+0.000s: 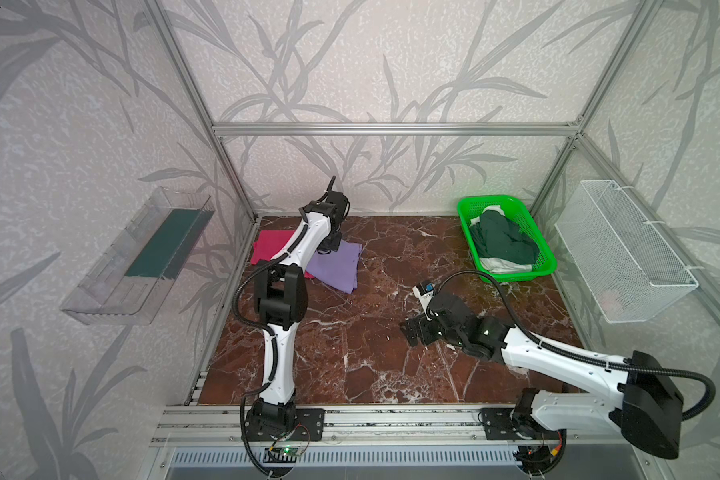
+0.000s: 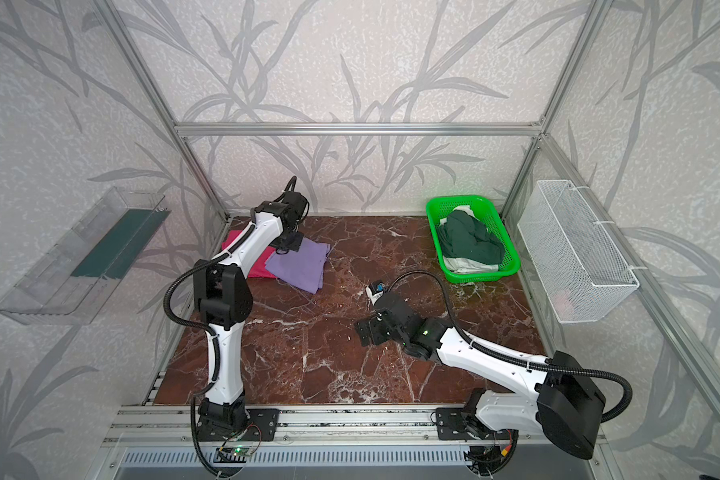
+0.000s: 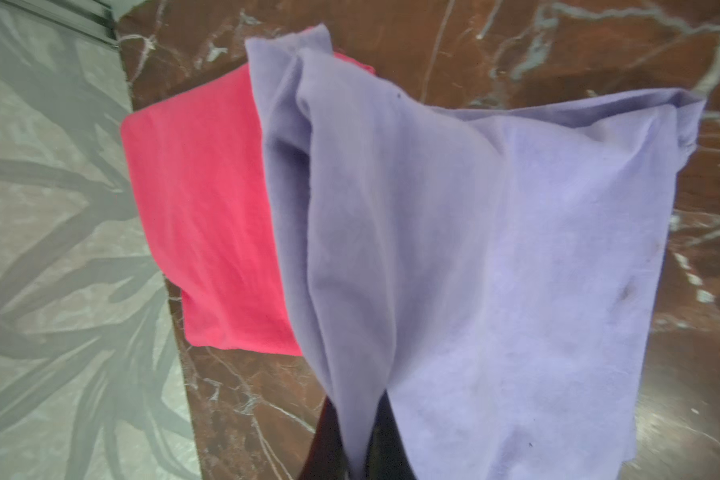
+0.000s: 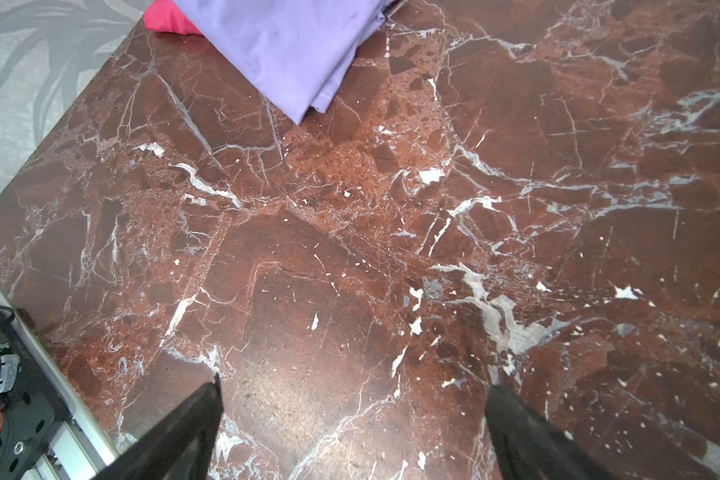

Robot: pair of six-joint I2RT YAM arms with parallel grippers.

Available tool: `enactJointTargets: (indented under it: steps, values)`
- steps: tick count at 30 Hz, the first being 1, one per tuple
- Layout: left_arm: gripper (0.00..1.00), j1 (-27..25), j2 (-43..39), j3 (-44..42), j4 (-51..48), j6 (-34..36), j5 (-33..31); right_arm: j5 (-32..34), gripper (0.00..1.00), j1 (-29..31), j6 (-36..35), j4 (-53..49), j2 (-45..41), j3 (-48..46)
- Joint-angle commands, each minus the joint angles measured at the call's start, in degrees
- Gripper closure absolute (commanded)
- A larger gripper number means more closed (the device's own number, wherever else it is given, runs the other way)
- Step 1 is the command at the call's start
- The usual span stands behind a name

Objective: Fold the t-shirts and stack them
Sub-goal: 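Lift the lavender bundle with the left gripper over the magenta shirt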

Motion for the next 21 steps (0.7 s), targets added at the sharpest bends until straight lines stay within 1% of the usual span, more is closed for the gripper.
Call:
enactJointTargets:
  steps: [1, 6, 10, 15, 21]
  values:
    - [1.00, 1.6, 1.1, 4.2, -1.4, 3.2, -6.6, 1.5, 0.01, 0.0, 0.2, 0.3, -0.8, -0.2]
    - [1.00, 3.7, 1.1, 4.5, 2.8, 5.1, -7.9, 1.8, 0.01, 0.0, 0.2, 0.1, -0.7, -0.1]
    - [1.00, 5.4, 0.7, 5.0, 3.6, 5.5, -7.8, 1.8, 0.01, -0.1, 0.2, 0.0, 0.0, 0.3]
    - [1.00, 7.6, -0.9, 4.9, 4.6, 6.7, -4.3, 1.0, 0.01, 0.0, 0.2, 0.2, 1.6, 0.8]
    - [1.00, 9.8, -2.7, 5.0, 5.1, 7.3, -2.5, -0.2, 0.01, -0.1, 0.2, 0.9, 2.8, 1.1]
